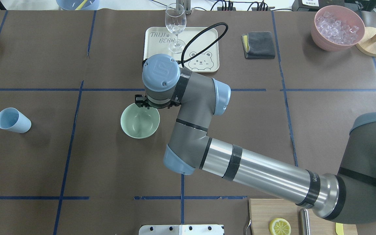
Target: Pour ice into bowl
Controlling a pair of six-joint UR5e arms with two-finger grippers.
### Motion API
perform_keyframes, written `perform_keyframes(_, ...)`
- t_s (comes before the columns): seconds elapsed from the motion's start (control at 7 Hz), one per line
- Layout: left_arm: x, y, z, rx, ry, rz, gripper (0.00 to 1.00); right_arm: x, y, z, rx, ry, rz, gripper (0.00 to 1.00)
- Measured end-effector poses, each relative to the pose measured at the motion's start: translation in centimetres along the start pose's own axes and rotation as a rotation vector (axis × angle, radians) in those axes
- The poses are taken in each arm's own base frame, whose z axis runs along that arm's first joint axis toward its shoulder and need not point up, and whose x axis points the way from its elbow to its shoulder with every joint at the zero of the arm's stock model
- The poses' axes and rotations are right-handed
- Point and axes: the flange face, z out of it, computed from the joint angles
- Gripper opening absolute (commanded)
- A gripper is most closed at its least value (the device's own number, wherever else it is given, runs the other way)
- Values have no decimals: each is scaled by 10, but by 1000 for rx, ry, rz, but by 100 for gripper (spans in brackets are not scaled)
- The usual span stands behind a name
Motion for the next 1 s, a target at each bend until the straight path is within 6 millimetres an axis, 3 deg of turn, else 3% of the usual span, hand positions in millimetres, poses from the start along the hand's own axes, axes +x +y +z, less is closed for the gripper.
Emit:
perform_keyframes(0.14, 0, -1, -1, 6, -5, 8, 100, 32, -29, -28, -11, -1, -12, 100)
perform_keyframes(0.29, 2, -3, -4, 24, -14, 29, 100, 88, -57, -57, -25, 10, -58, 100)
perform_keyframes(0.43, 6, -7, -8, 45, -26, 52, 100, 159, -83, -79, -37, 28, -123, 100)
perform_keyframes(0.71, 15, -15, -20, 81, -52, 94, 100, 332, -137, -116, -70, 73, -287, 100)
perform_keyframes(0.86, 19, -21, -24, 117, -60, 132, 100, 426, -150, -139, -88, 82, -370, 100)
perform_keyframes(1.0, 24, -28, -30, 180, -69, 197, 100, 519, -150, -164, -100, 89, -426, 100)
